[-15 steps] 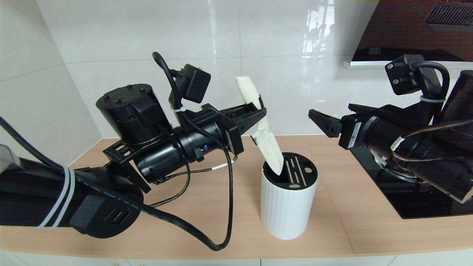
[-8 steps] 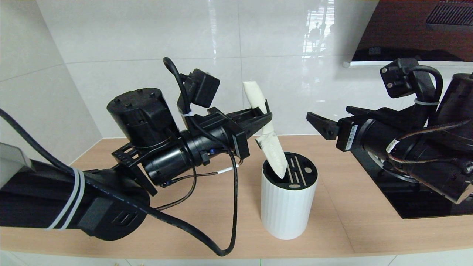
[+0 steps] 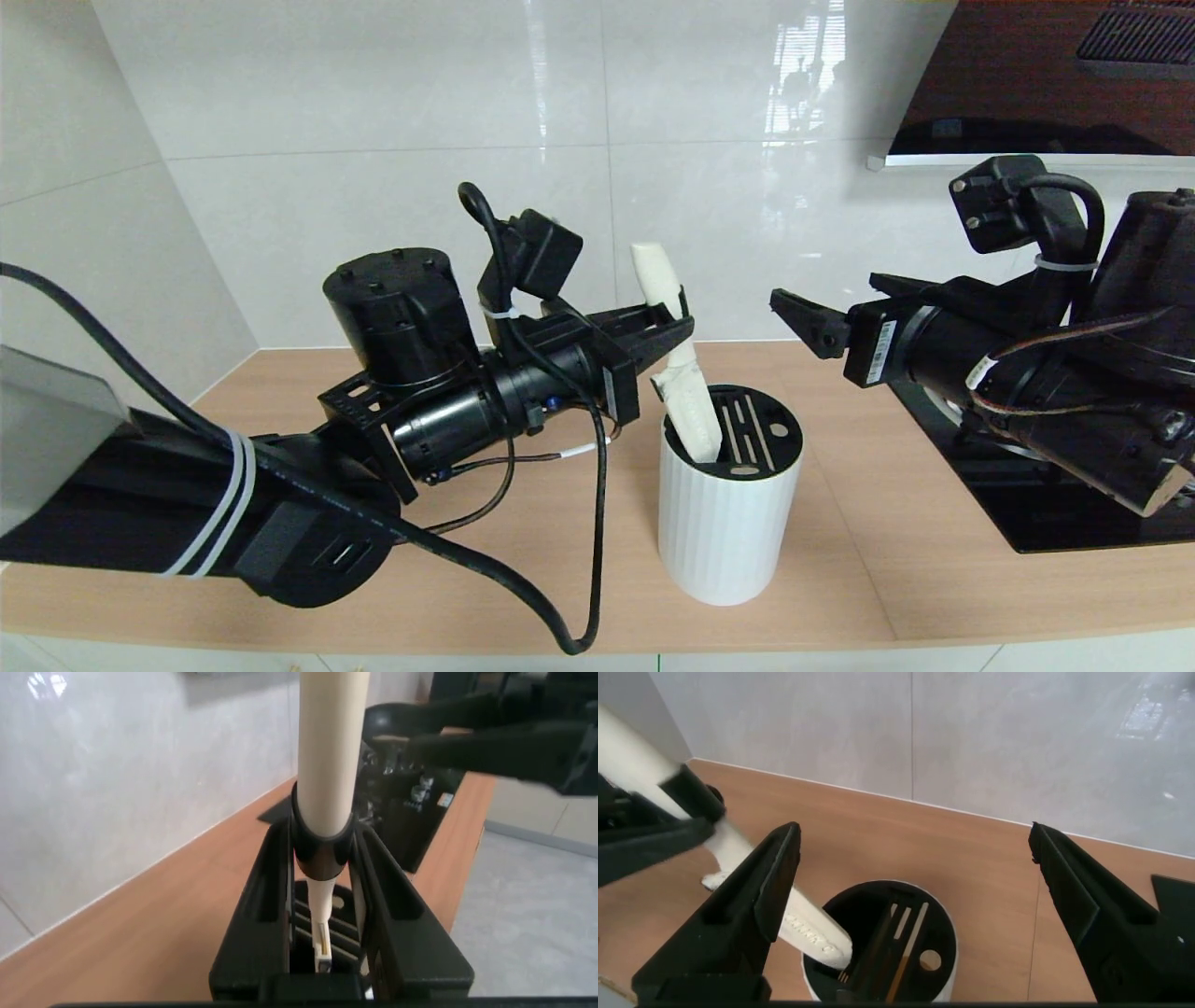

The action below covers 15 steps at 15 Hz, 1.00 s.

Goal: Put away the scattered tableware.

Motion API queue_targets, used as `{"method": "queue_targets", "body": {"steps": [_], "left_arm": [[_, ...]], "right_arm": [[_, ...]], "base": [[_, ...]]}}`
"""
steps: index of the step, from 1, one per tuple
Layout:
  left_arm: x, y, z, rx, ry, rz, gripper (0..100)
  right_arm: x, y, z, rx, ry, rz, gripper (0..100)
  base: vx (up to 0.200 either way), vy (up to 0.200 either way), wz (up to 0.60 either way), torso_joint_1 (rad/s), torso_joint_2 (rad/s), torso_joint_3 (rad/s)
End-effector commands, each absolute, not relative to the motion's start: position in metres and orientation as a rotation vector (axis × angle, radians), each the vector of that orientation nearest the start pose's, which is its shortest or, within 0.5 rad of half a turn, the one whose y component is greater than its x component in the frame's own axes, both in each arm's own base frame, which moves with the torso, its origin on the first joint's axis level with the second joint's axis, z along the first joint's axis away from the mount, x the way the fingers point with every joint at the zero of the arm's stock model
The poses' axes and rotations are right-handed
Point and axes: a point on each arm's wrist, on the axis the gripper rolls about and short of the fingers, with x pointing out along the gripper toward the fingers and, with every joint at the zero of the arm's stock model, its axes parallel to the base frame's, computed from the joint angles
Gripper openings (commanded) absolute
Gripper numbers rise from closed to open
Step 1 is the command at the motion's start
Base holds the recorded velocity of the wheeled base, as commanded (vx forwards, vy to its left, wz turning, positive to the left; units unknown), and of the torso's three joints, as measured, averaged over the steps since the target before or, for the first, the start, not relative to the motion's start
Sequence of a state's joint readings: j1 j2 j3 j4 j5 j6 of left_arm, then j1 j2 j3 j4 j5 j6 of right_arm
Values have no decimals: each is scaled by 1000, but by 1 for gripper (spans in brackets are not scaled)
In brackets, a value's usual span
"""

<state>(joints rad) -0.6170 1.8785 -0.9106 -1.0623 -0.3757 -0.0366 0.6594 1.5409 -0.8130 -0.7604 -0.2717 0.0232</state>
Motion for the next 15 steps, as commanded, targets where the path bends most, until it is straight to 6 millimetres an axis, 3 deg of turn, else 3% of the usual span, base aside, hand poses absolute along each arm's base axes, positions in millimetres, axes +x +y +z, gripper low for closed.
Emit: {"method": "queue_targets", "body": {"steps": [1, 6, 15], "left_arm": [[283, -217, 196, -45, -70, -1009, 0], [284, -223, 202, -35, -44, -1019, 0], [289, -230, 184, -14, 5, -1008, 0]], "right_arm": [[221, 164, 242, 36, -22, 388, 100], [222, 164, 239, 32, -13, 387, 100], [222, 164, 239, 32, -13, 387, 100]], "base": [[0, 0, 0, 0, 0, 0], [0, 0, 0, 0, 0, 0], [0, 0, 0, 0, 0, 0]]}}
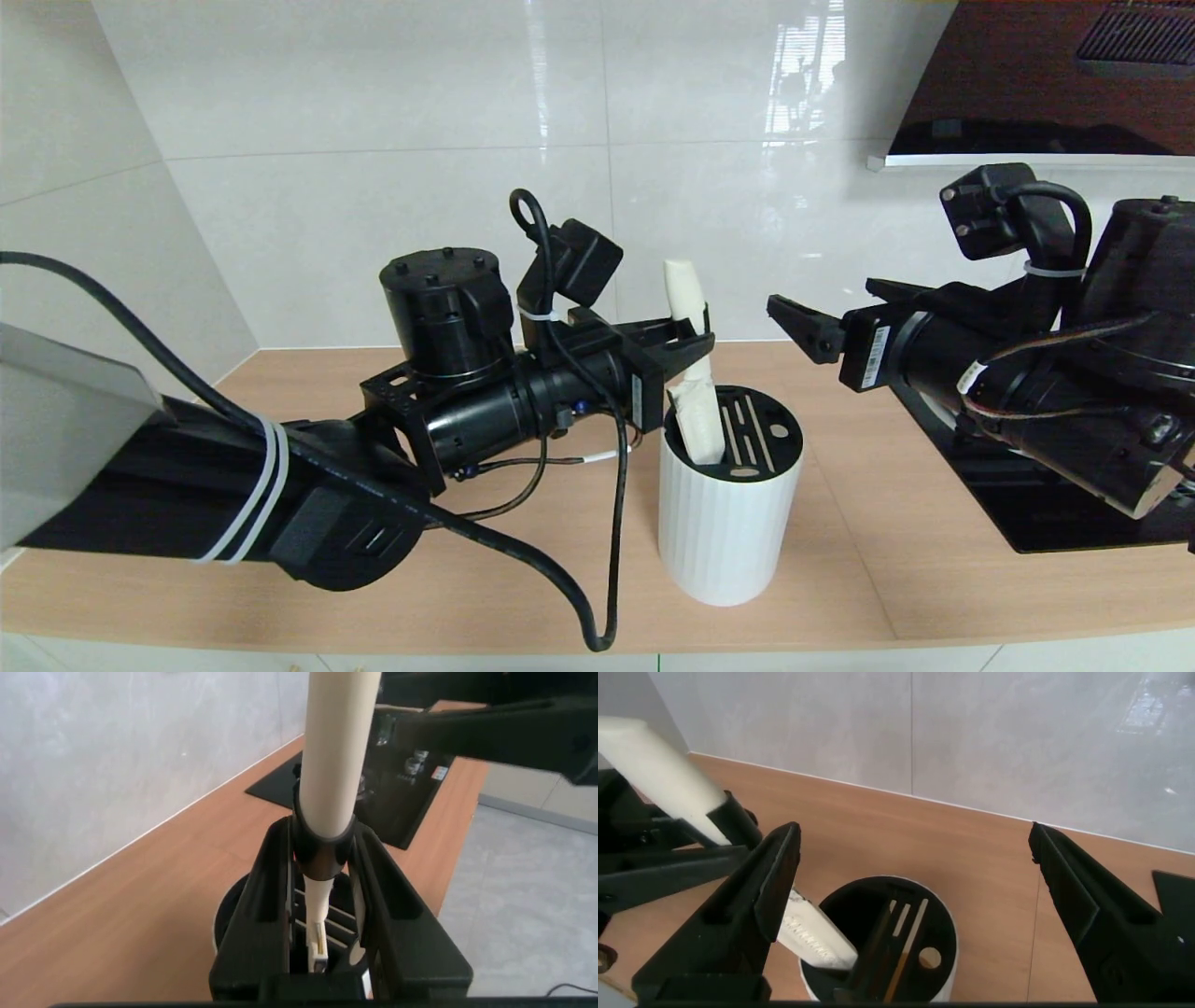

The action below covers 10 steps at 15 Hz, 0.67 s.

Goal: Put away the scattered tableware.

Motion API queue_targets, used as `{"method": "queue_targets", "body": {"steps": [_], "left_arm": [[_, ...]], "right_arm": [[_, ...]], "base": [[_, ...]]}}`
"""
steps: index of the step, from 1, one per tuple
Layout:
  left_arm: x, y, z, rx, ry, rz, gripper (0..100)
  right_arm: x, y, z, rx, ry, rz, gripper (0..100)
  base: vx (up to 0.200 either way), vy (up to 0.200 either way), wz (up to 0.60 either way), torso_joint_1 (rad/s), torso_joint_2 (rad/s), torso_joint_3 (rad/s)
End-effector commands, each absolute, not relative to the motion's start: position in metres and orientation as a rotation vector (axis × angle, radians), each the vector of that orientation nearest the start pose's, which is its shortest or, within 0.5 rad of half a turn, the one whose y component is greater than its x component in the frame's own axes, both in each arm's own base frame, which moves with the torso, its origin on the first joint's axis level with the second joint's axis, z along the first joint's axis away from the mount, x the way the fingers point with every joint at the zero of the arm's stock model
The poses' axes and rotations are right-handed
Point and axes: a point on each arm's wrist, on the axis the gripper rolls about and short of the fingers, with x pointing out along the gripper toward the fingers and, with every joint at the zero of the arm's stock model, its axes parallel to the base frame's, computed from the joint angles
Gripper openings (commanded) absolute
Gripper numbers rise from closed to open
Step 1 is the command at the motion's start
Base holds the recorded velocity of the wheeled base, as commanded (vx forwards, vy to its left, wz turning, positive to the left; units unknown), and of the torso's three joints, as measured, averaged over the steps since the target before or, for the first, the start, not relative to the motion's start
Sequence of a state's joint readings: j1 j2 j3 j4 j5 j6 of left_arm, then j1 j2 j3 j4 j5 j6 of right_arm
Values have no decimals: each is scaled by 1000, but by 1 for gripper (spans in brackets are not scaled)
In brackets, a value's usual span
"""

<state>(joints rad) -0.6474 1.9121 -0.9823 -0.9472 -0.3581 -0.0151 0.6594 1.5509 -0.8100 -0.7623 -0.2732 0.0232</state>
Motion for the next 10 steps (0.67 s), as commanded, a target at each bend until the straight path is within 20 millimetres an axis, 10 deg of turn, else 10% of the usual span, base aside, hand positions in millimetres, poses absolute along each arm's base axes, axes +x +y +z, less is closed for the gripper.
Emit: {"method": "queue_targets", "body": {"steps": [1, 10], "left_arm": [[289, -231, 182, -14, 9, -1011, 0], [295, -249, 154, -1, 80, -1018, 0]], "right_arm": [[222, 165, 239, 30, -11, 387, 100], [223, 165, 238, 29, -8, 387, 100]], "base": [[0, 0, 0, 0, 0, 0], [0, 0, 0, 0, 0, 0]]}}
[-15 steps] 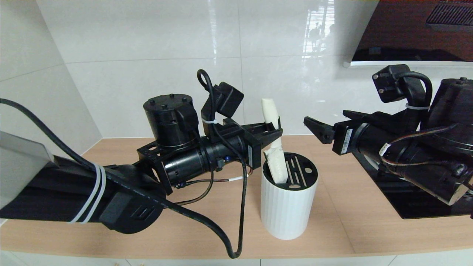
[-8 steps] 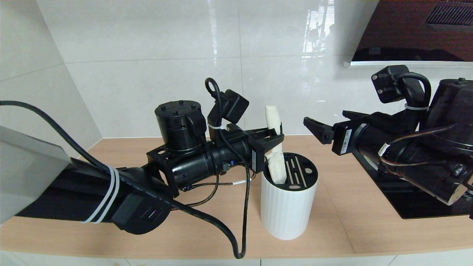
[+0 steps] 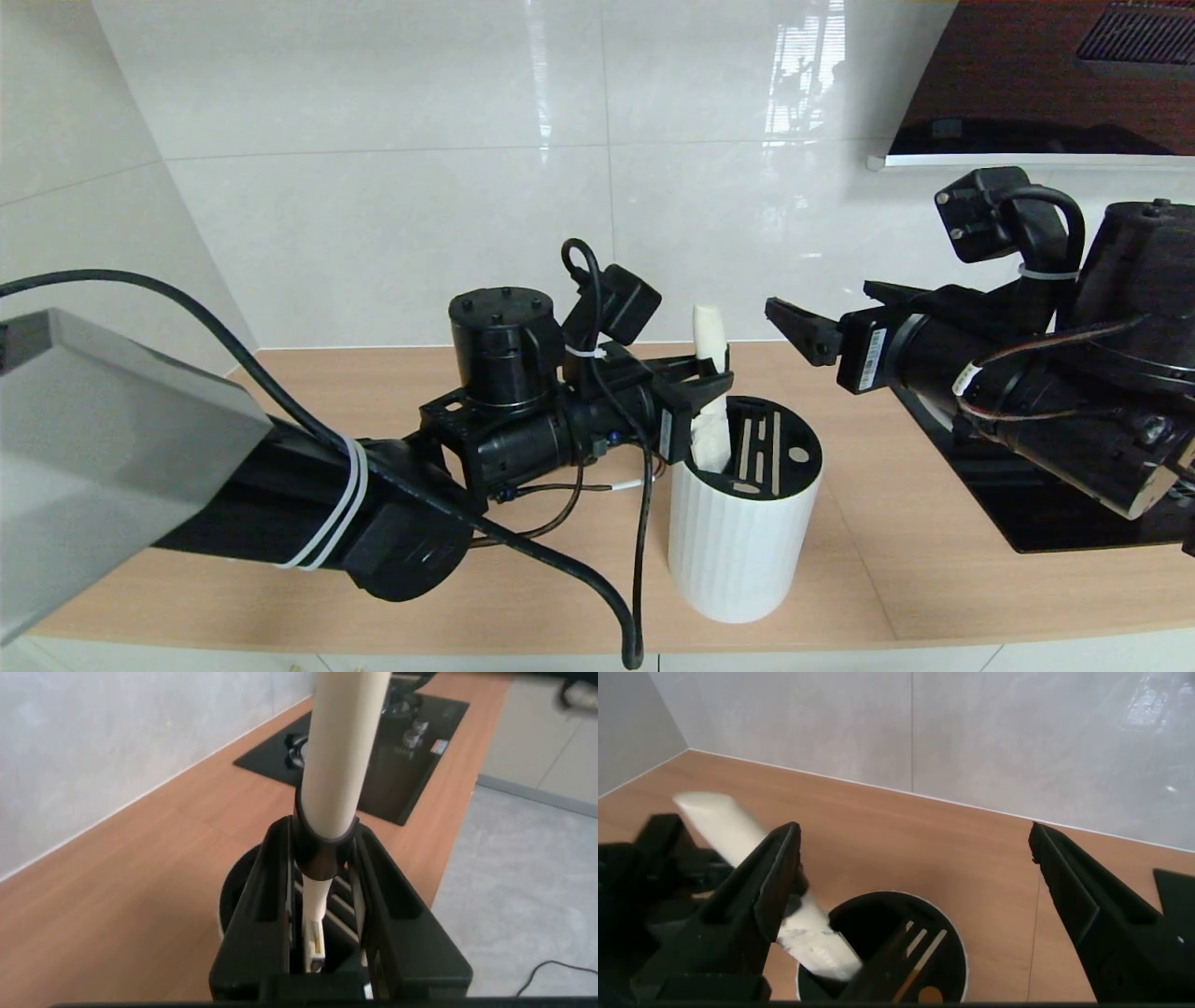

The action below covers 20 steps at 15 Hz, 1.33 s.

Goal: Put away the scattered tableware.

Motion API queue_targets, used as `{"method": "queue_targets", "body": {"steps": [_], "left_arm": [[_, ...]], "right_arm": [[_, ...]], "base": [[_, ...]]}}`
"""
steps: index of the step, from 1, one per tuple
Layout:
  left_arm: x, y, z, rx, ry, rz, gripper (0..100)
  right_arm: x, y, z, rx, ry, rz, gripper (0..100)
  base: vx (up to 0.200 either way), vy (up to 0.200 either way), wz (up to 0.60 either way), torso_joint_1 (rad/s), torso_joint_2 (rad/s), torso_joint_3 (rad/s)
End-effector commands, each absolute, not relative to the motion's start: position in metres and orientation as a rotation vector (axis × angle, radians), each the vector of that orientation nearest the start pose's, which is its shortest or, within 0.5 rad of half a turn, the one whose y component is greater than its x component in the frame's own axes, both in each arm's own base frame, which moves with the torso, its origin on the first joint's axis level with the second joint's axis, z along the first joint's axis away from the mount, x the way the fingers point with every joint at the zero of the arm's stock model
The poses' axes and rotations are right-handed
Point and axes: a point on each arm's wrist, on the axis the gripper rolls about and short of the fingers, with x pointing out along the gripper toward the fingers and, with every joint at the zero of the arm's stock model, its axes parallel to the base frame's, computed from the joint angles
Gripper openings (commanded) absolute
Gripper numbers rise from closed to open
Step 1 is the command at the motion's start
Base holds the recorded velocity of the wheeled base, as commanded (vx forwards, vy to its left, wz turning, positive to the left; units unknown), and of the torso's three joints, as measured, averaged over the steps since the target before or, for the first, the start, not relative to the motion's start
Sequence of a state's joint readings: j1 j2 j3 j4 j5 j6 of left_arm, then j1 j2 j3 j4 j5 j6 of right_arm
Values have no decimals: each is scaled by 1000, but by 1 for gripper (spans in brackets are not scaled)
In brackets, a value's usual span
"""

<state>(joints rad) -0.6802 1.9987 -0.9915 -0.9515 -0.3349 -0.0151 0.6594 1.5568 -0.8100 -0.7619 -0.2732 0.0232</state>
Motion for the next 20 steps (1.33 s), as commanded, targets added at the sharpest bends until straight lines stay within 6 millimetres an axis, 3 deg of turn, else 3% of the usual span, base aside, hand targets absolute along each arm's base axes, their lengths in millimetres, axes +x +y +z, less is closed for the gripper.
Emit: {"method": "queue_targets", "body": {"steps": [1, 16, 17, 20], "left_arm": [[295, -253, 149, 3, 91, -1022, 0], [302, -268, 126, 19, 123, -994, 0], [302, -269, 126, 19, 124, -995, 100], [301, -269, 129, 15, 102, -990, 100]], "right_arm": [[223, 165, 238, 29, -8, 387, 100], [223, 165, 237, 28, -7, 388, 100], [223, 165, 237, 28, -7, 388, 100], [222, 166, 237, 28, -7, 390, 100]], "base": [[0, 0, 0, 0, 0, 0], [0, 0, 0, 0, 0, 0], [0, 0, 0, 0, 0, 0], [0, 0, 0, 0, 0, 0]]}}
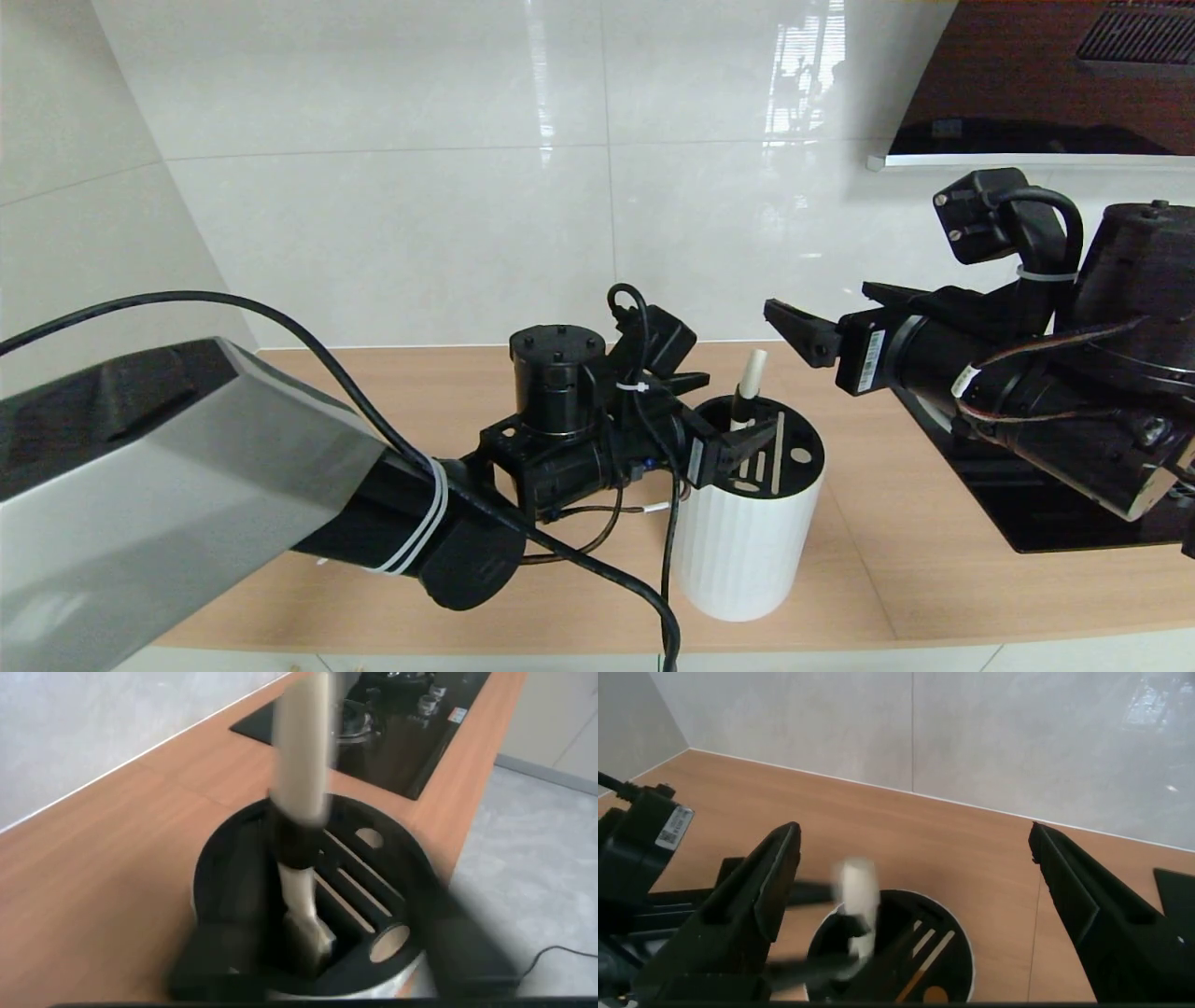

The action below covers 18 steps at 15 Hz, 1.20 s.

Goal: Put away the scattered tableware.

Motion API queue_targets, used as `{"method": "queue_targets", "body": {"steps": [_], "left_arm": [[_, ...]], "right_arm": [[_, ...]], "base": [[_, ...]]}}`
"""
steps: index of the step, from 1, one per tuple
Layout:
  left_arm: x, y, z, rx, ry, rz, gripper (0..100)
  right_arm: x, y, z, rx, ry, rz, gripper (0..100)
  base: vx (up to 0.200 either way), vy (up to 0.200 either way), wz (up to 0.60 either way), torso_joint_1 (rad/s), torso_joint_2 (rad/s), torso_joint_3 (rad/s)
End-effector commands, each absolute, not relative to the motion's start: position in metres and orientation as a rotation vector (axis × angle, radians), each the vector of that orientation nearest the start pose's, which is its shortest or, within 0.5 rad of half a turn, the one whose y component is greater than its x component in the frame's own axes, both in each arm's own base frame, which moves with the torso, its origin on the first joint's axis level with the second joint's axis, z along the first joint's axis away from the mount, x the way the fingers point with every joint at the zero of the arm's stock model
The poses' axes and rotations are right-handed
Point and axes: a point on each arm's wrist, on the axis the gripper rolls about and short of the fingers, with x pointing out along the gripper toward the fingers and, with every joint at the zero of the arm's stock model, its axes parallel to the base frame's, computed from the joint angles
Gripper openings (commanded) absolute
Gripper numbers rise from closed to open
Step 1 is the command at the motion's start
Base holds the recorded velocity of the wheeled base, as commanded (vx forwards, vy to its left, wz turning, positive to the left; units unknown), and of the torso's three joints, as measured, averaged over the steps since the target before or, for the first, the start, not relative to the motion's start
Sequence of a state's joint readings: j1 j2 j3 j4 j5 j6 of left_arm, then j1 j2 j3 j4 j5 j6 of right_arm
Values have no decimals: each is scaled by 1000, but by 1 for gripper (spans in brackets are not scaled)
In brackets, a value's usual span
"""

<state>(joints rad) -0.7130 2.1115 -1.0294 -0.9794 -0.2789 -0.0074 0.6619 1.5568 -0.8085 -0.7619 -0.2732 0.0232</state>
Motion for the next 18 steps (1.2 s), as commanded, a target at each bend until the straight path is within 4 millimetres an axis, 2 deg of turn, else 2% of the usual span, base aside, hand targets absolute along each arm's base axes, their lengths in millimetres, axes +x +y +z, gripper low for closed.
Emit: {"method": "queue_targets", "body": {"steps": [1, 6, 7, 9, 10, 11, 12, 14, 15, 16, 18], "left_arm": [[301, -269, 131, 12, 88, -990, 100], [300, -268, 135, 9, 72, -980, 100], [297, -265, 144, 1, 46, -966, 100], [281, -249, 178, -28, -42, -936, 100], [281, -249, 178, -28, -42, -936, 100], [256, -224, 207, -64, -93, -925, 100], [247, -206, 217, -70, -114, -893, 100], [229, -148, 232, -73, -158, -726, 100], [225, -140, 232, -72, -160, -706, 100], [202, -105, 228, -63, -149, -626, 100], [163, -64, 218, -56, -150, -518, 100]], "right_arm": [[222, 166, 237, 28, -7, 390, 100], [222, 166, 237, 28, -5, 390, 100], [222, 166, 236, 26, -1, 390, 100], [218, 162, 240, 34, -18, 385, 100], [218, 162, 240, 34, -18, 385, 100], [208, 151, 244, 41, -32, 373, 100], [204, 143, 245, 44, -39, 355, 100], [190, 108, 246, 52, -60, 266, 100], [188, 103, 246, 52, -62, 251, 100], [177, 81, 243, 53, -72, 183, 100], [156, 53, 231, 45, -70, 94, 100]], "base": [[0, 0, 0, 0, 0, 0], [0, 0, 0, 0, 0, 0], [0, 0, 0, 0, 0, 0], [0, 0, 0, 0, 0, 0], [0, 0, 0, 0, 0, 0], [0, 0, 0, 0, 0, 0], [0, 0, 0, 0, 0, 0], [0, 0, 0, 0, 0, 0], [0, 0, 0, 0, 0, 0], [0, 0, 0, 0, 0, 0], [0, 0, 0, 0, 0, 0]]}}
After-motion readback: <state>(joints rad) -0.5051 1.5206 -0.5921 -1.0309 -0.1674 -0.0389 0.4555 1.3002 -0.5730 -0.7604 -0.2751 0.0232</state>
